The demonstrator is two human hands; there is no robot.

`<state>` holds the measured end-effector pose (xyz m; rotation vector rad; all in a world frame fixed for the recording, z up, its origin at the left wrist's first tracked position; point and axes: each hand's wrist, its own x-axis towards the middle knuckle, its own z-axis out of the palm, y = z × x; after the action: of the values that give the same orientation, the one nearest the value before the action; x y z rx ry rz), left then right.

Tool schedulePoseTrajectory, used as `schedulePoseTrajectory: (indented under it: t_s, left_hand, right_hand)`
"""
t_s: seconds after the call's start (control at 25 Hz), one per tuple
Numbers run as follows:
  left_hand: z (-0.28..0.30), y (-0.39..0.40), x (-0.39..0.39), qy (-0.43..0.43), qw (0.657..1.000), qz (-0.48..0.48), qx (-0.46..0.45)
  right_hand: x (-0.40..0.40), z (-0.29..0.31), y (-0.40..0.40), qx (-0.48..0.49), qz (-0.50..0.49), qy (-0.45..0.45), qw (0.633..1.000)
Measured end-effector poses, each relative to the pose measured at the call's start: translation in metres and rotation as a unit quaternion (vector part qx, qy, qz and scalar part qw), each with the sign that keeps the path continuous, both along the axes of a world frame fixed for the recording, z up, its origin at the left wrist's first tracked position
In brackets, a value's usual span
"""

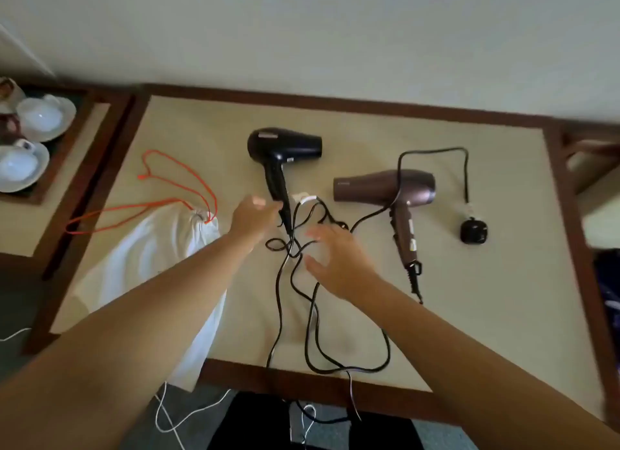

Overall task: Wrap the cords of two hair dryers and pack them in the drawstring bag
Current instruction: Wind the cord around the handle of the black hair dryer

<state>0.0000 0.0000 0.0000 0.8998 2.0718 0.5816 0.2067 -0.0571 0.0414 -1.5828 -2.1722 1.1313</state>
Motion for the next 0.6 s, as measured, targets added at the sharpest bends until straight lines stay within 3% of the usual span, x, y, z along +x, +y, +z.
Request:
schedulePoseTrajectory:
  t_s: [0.16, 0.32, 0.36, 0.48, 0.6]
  left_hand:
    - [-0.040, 0.040, 0.022, -0.059, 0.991, 0.092, 0.075]
    - [-0.054, 0.055, 0.029, 0.075, 0.989, 0.084, 0.097]
    - [-0.057, 0.056, 0.026, 0.067, 0.987, 0.091, 0.116]
    - [-0.051, 0.048, 0.020, -0.085, 0.963, 0.118, 0.225]
    - [-0.022, 0.030, 0.013, -0.229, 0.891, 0.128, 0.370]
  right_hand:
    - [-0.030, -0.066, 0.017, 0.127, 0.095, 0.019, 0.987]
    - [-0.021, -0.121, 0.016, 0.217, 0.097, 0.004, 0.971]
    - [-0.019, -0.127, 0.015, 0.228, 0.082, 0.019, 0.970]
    - [-0.021, -0.127, 0.015, 0.240, 0.037, 0.058, 0.968]
    - [-0.023, -0.120, 0.014, 0.254, 0.043, 0.012, 0.966]
